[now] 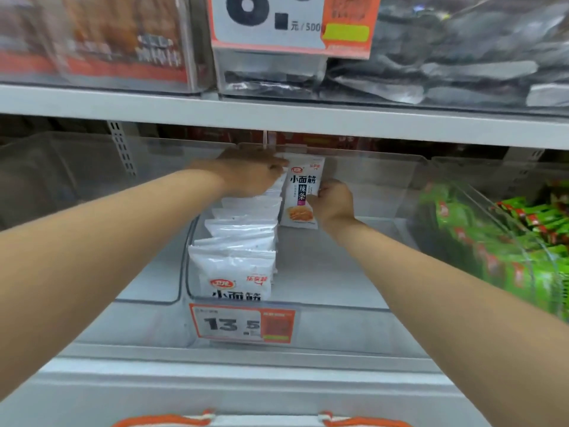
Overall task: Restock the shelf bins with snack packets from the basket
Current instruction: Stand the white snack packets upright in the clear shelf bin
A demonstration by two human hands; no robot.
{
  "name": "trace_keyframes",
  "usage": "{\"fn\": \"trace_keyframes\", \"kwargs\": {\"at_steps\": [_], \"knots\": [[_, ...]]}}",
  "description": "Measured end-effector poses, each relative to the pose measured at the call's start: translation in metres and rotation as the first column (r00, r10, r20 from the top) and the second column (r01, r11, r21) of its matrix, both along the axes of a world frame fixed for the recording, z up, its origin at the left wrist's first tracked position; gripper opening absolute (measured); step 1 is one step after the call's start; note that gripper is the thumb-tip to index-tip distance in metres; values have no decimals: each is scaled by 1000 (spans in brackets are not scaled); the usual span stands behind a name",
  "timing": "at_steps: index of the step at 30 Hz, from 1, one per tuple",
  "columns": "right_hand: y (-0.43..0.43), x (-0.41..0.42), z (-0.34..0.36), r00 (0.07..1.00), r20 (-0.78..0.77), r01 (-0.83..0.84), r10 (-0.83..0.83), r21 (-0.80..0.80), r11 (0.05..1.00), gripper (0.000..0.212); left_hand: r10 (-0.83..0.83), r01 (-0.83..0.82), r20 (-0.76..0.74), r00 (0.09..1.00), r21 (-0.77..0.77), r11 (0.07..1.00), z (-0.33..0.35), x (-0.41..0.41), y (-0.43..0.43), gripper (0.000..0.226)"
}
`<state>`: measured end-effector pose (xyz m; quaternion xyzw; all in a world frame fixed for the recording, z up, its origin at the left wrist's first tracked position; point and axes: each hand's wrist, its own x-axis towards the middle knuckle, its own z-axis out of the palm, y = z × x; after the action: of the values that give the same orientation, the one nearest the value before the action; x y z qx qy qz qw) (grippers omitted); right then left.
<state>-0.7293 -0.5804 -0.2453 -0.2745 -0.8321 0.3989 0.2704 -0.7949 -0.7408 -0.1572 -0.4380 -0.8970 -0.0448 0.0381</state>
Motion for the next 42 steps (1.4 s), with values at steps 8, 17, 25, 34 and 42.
{"fn": "trace_keyframes", "kwargs": {"at_steps": [8,17,25,34,42], "knots": [[-13,4,1,996,22,-79,81,-81,994,40,33,-33,3,999,-55,998,-1,1,1,50],[-12,9,-1,986,147,-58,76,-124,991,49,2,-2,23,1000,-39,999,2,7,0,47],[-17,32,16,941,335,-10,39,-88,996,80,-16,-4,169,985,118,993,7,17,-12,46],[-70,113,48,987,119,-122,111,96,988,12,-13,-89,297,955,329,940,14,96,-57,34],[-127,202,32,966,-130,-110,225,579,808,7,122,-122,37,992,544,830,-4,202,-105,16]]}}
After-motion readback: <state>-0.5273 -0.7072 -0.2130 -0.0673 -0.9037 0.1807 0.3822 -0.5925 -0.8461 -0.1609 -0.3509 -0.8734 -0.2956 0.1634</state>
